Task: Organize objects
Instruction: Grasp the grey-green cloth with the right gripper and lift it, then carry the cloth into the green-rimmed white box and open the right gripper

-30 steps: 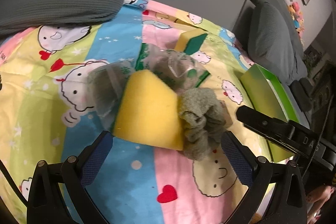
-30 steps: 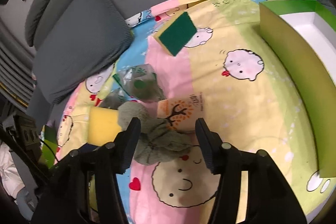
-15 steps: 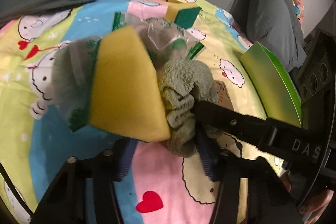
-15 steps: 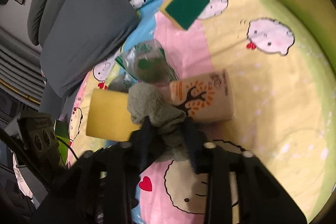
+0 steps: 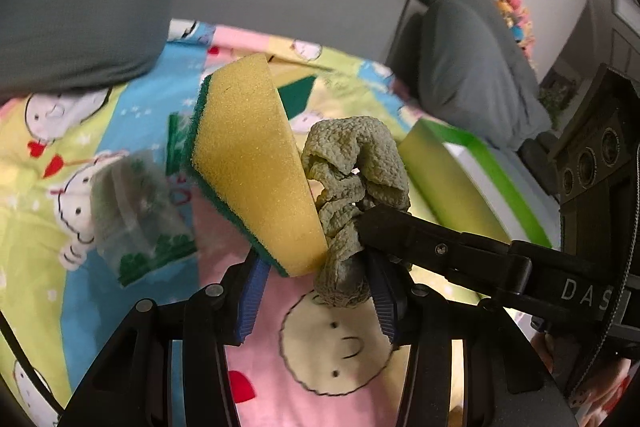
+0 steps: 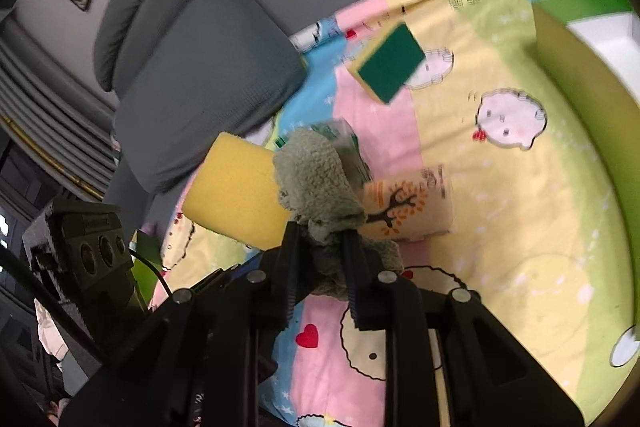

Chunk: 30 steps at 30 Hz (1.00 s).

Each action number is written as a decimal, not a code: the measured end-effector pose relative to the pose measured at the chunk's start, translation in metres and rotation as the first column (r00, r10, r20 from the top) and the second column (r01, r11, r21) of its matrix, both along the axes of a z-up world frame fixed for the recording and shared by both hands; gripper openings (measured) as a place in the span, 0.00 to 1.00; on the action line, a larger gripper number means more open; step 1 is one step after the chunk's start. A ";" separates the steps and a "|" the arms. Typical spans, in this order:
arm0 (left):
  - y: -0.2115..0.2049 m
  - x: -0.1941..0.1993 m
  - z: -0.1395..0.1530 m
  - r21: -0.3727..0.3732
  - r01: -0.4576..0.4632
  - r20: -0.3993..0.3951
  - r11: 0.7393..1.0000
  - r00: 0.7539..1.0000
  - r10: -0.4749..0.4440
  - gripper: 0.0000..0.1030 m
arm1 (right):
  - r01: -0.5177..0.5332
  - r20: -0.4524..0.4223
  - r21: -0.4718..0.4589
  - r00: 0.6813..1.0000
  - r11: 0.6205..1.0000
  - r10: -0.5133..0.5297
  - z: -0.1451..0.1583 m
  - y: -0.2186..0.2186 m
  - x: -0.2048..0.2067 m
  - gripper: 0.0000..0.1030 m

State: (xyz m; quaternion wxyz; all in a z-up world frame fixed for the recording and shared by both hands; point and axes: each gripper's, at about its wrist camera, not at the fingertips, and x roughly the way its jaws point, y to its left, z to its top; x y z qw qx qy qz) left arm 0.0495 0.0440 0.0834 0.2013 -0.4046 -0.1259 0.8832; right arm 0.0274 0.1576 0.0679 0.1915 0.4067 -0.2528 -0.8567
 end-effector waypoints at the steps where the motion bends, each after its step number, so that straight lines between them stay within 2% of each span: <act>1: 0.003 -0.001 0.001 0.007 0.003 -0.001 1.000 1.000 -0.003 0.47 | 0.006 -0.007 0.004 1.000 1.000 -0.006 0.002 0.002 0.001 0.21; 8: 0.026 -0.011 -0.005 0.036 0.042 0.042 0.998 0.998 -0.043 0.47 | 0.072 0.023 0.024 0.997 0.997 -0.072 -0.003 0.027 0.005 0.21; 12: 0.045 -0.018 -0.010 0.093 0.079 0.091 0.993 0.992 -0.088 0.47 | 0.125 0.031 0.037 0.991 0.991 -0.127 -0.003 0.044 0.011 0.21; 15: 0.060 -0.019 -0.010 0.126 0.117 0.095 0.985 0.987 -0.129 0.47 | 0.174 0.017 0.053 0.984 0.983 -0.175 0.001 0.062 0.018 0.21; 21: 0.094 -0.027 -0.010 0.201 0.187 0.121 0.962 0.969 -0.214 0.47 | 0.242 -0.002 0.061 0.970 0.968 -0.242 0.006 0.091 0.027 0.21; 24: 0.107 -0.031 -0.010 0.258 0.227 0.142 0.939 0.952 -0.270 0.47 | 0.259 -0.024 0.059 0.966 0.964 -0.258 0.012 0.101 0.030 0.21; 30: 0.130 -0.036 -0.012 0.291 0.260 0.160 0.921 0.936 -0.314 0.47 | 0.310 -0.033 0.050 0.951 0.949 -0.308 0.017 0.118 0.034 0.21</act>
